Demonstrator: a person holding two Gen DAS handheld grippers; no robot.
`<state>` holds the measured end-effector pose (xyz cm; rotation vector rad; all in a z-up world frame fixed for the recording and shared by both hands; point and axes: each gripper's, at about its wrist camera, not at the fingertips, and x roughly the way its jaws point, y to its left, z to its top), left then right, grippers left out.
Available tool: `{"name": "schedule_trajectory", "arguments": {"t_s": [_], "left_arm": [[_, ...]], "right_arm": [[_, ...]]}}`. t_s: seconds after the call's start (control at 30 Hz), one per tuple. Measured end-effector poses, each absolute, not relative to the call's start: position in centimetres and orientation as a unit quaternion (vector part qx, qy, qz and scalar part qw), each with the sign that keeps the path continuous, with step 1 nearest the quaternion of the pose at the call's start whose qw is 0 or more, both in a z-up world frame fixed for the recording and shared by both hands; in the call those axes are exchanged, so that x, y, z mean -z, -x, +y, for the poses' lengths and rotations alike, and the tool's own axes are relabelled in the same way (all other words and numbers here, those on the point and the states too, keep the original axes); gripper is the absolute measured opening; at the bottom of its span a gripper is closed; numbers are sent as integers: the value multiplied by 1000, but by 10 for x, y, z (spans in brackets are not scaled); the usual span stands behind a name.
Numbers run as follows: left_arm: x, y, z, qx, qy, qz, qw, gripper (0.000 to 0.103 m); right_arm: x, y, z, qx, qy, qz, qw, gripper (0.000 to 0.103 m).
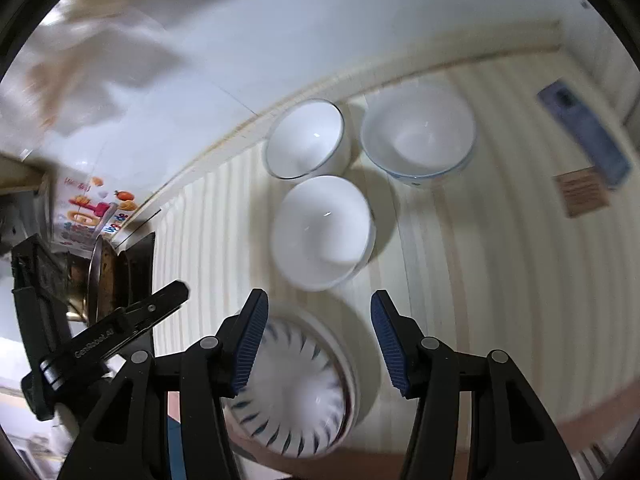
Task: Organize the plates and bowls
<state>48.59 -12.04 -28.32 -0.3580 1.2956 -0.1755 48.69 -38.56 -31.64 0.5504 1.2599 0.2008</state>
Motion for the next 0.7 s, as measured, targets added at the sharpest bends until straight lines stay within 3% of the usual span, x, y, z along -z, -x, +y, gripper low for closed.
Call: {"name": "schedule_trajectory", "arguments": {"t_s": [0.13, 0.27, 0.37, 0.7], "left_arm": [[330, -524, -146, 98, 171, 635, 747, 36], [359, -541, -167, 95, 142, 652, 739, 33], [363, -543, -175, 89, 116, 645, 750, 22], [341, -519, -186, 86, 81, 625, 772, 18]], "right_arm": [[369, -533, -400, -108, -273, 605, 740, 49], [405, -557, -397, -117, -266, 624, 725, 26], [423, -564, -392, -115, -247, 632, 725, 15], [414, -553, -391, -123, -226, 625, 737, 15]]}}
